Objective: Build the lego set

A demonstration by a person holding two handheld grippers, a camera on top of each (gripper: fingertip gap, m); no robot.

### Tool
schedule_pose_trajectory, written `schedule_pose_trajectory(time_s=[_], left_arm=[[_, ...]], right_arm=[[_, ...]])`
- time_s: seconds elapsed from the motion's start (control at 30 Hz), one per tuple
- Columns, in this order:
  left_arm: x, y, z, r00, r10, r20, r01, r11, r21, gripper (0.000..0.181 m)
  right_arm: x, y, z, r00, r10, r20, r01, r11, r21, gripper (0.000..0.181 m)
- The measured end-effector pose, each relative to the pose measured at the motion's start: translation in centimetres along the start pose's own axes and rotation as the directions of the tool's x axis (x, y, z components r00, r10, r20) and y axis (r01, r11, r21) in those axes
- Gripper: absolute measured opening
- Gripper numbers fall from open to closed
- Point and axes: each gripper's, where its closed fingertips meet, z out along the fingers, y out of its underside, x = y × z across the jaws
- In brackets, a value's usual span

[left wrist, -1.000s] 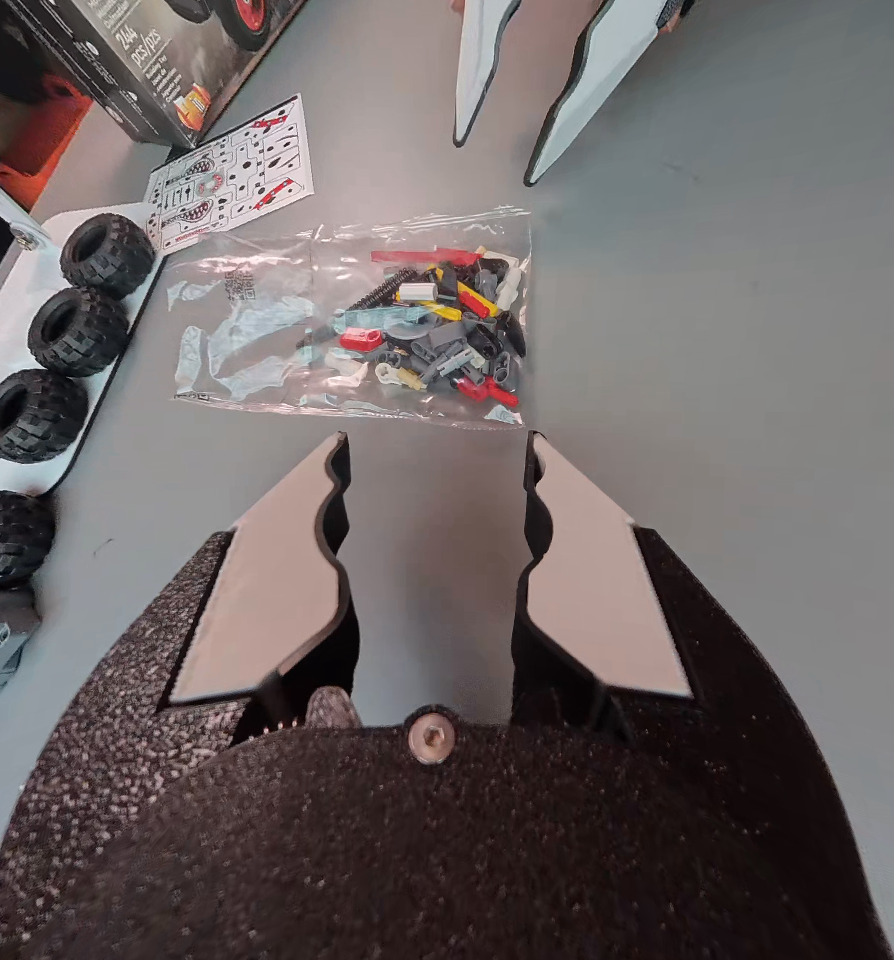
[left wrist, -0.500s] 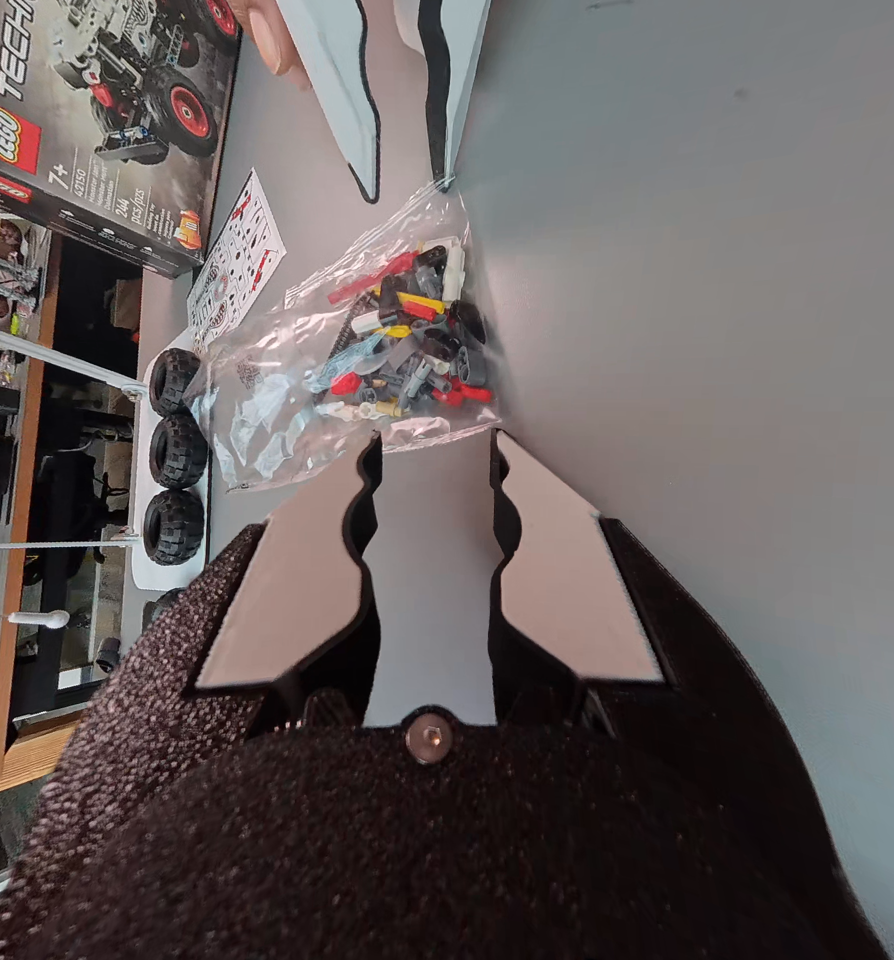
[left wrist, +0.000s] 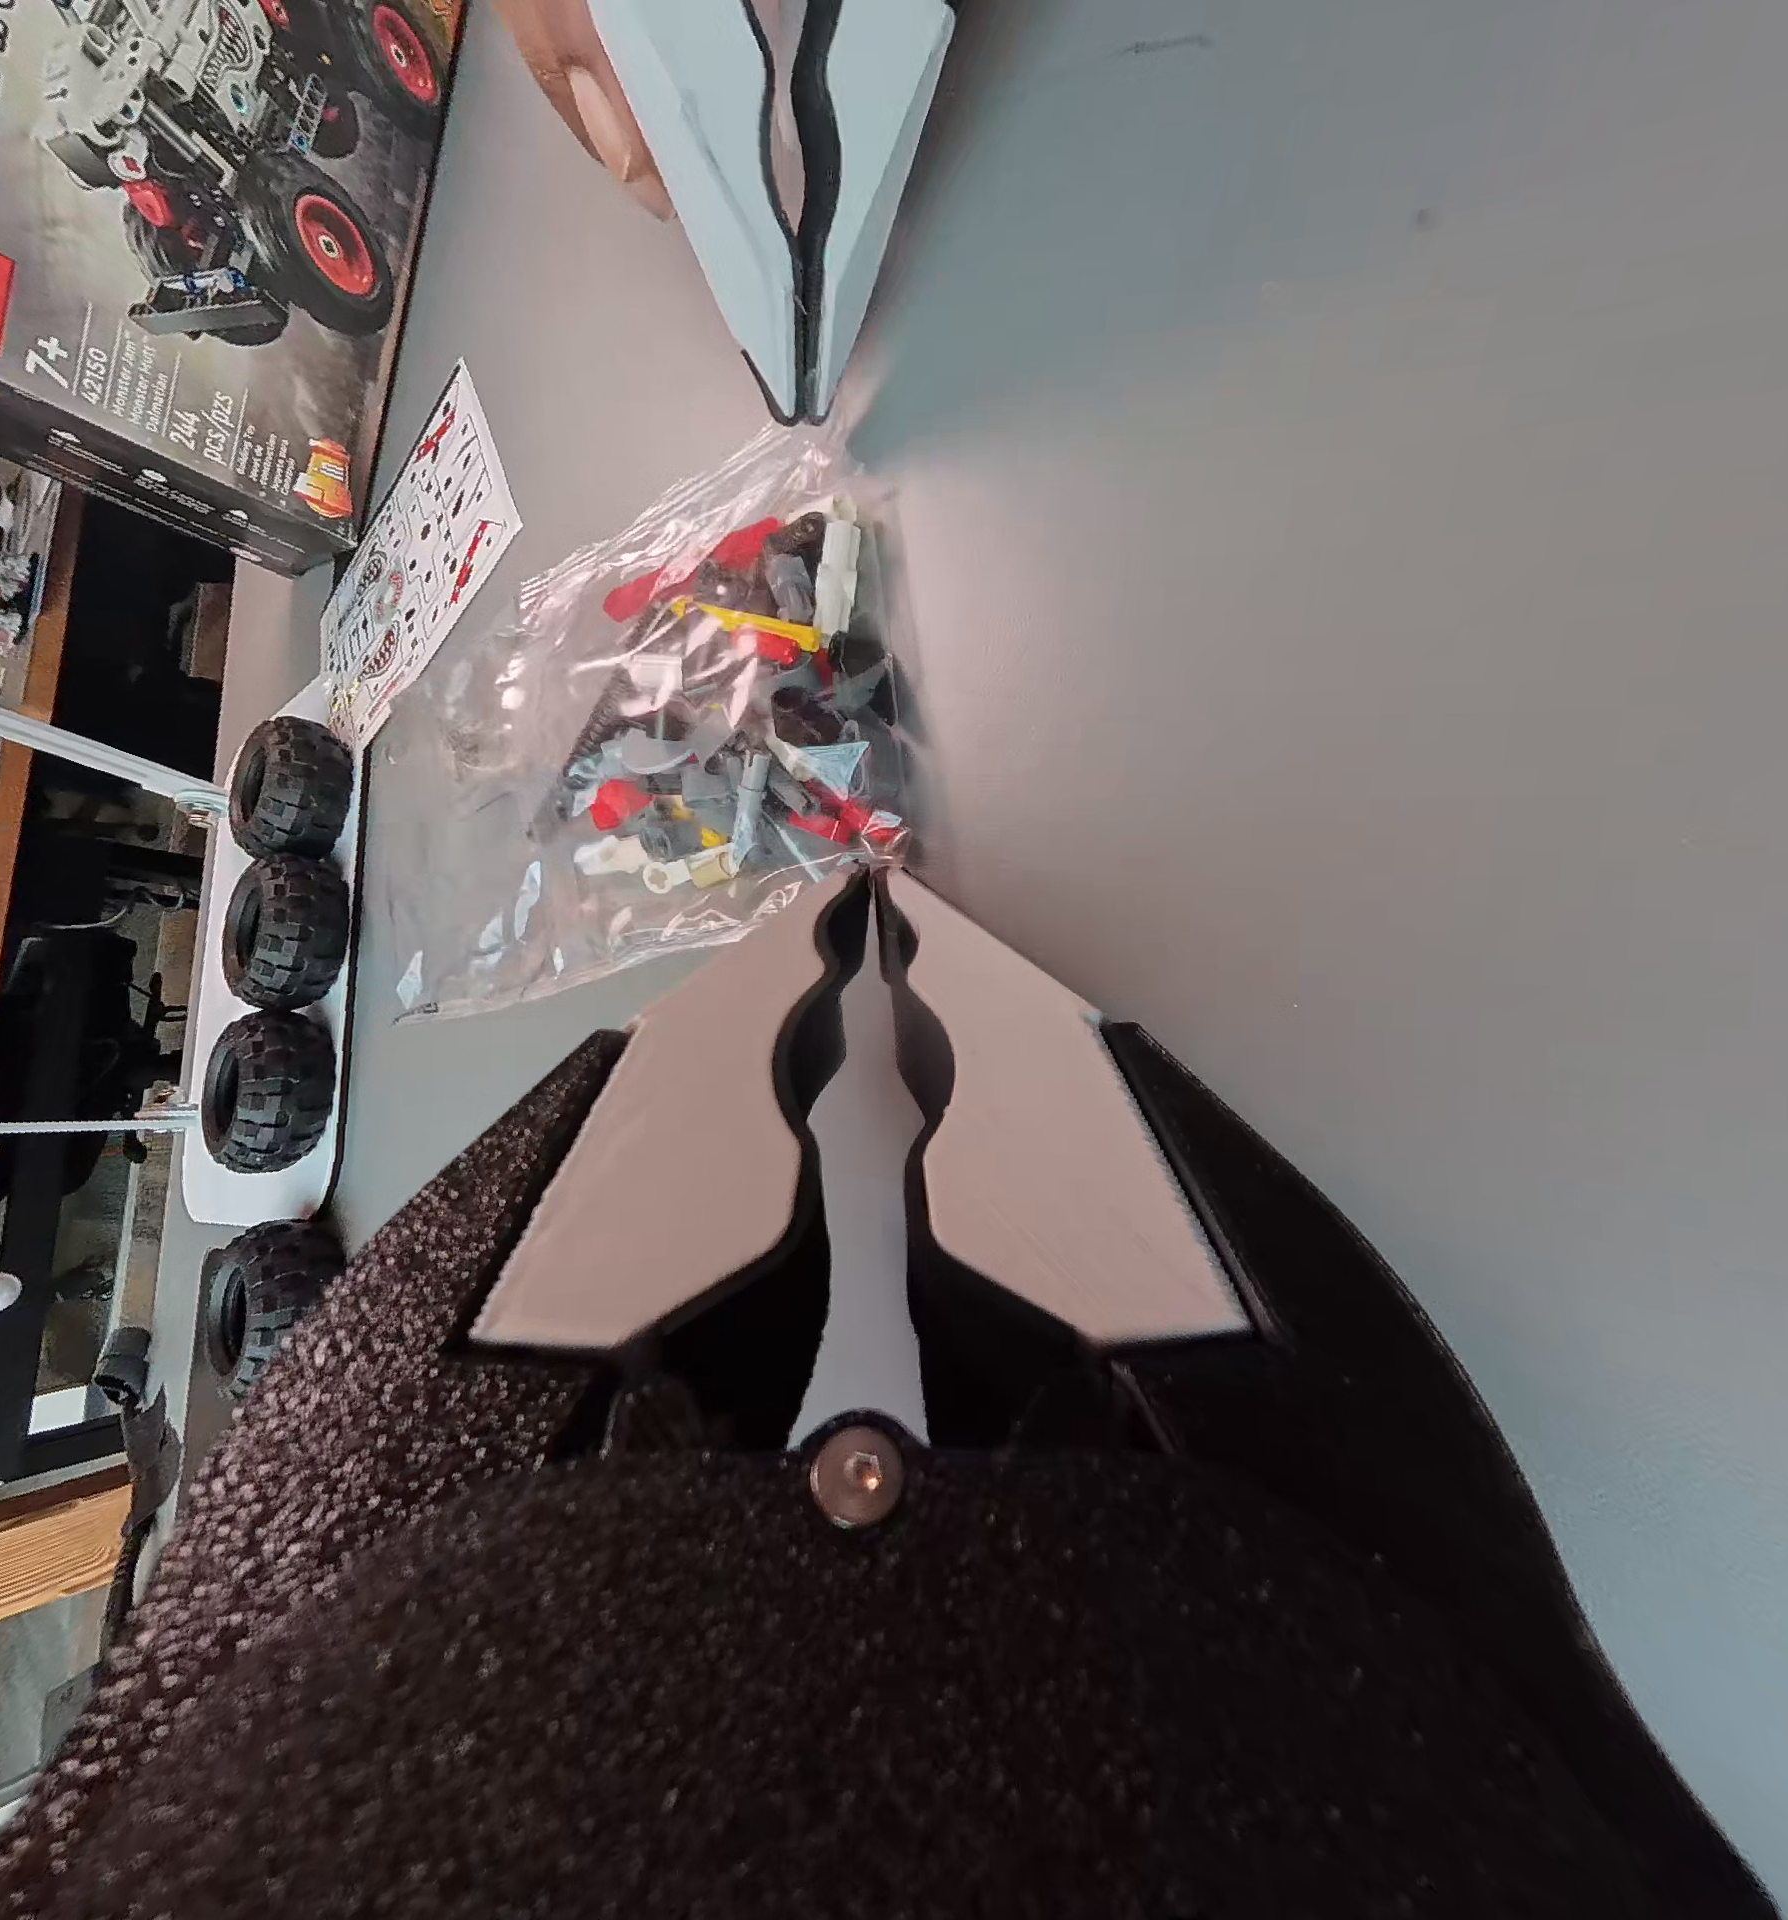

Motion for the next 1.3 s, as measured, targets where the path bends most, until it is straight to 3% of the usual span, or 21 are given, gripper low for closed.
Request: schedule_pose_trajectory(time_s=[0.03, 0.27, 0.53, 0.9, 1.3], left_arm=[[0.1, -0.1, 0.0, 1.0, -0.001, -0.001, 0.001, 1.0, 0.006, 0.001], [-2.8, -1.1, -1.1, 0.984, -0.173, 0.053, 0.165, 0.978, 0.132, 0.001], [-6.6, -0.8, -2.8, 0.909, -0.411, 0.063, 0.387, 0.892, 0.234, 0.0], [-6.1, -0.5, -3.3, 0.896, -0.44, 0.056, 0.421, 0.883, 0.206, 0.0], [-9.3, -1.2, -5.0, 0.806, -0.585, 0.087, 0.54, 0.788, 0.295, 0.001]], right_arm=[[0.3, -0.1, -0.1, 0.999, 0.044, -0.011, -0.044, 0.999, 0.015, 0.0], [2.4, 0.0, -0.7, 0.94, 0.341, -0.025, -0.337, 0.935, 0.109, 0.0], [5.0, -0.8, -0.9, 0.859, 0.51, 0.045, -0.511, 0.845, 0.158, 0.0], [5.2, -1.3, -0.9, 0.817, 0.565, 0.12, -0.577, 0.807, 0.13, 0.0], [9.0, -2.2, -3.0, 0.747, 0.662, 0.051, -0.647, 0.707, 0.285, 0.0]])
